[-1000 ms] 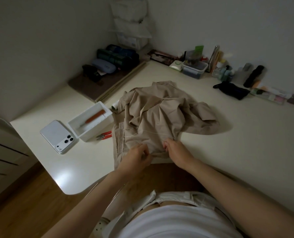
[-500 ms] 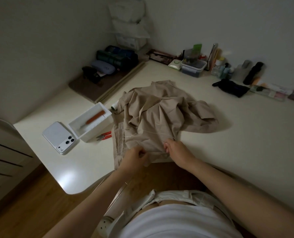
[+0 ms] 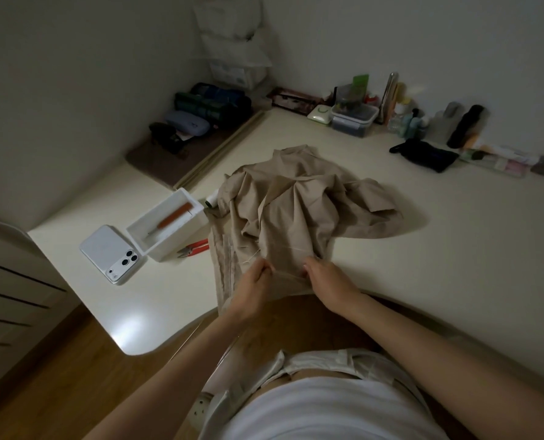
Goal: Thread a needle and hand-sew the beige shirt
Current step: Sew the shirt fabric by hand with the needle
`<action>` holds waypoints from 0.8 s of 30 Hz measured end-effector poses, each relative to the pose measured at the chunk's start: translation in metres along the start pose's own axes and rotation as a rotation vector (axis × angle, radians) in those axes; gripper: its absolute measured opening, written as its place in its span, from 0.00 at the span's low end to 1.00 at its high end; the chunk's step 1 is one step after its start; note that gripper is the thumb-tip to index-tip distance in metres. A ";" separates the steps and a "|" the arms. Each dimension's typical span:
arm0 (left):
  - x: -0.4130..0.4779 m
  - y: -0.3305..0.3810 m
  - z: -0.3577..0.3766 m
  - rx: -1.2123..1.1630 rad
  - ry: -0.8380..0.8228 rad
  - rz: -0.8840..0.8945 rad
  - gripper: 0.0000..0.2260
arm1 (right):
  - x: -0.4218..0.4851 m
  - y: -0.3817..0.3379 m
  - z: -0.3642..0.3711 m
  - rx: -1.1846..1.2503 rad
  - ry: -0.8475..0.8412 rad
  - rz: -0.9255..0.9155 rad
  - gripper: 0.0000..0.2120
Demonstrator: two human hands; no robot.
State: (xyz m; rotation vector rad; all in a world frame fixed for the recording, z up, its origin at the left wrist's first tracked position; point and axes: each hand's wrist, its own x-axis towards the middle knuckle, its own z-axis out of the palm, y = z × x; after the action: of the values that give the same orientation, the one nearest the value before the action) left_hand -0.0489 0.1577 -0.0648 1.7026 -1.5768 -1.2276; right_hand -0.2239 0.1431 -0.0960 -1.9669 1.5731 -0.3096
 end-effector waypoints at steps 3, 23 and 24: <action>-0.002 -0.002 -0.003 0.078 -0.067 -0.035 0.06 | -0.003 0.002 0.001 -0.008 0.004 -0.013 0.10; -0.019 0.003 -0.044 0.152 0.031 0.392 0.17 | 0.005 -0.059 -0.033 0.662 0.104 -0.089 0.05; -0.020 0.002 -0.046 0.140 0.036 0.390 0.18 | 0.004 -0.065 -0.030 0.684 0.061 -0.075 0.06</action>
State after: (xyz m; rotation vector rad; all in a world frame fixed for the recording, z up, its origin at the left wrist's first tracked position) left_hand -0.0087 0.1670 -0.0371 1.3954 -1.8984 -0.9043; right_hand -0.1864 0.1387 -0.0354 -1.4833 1.2051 -0.8230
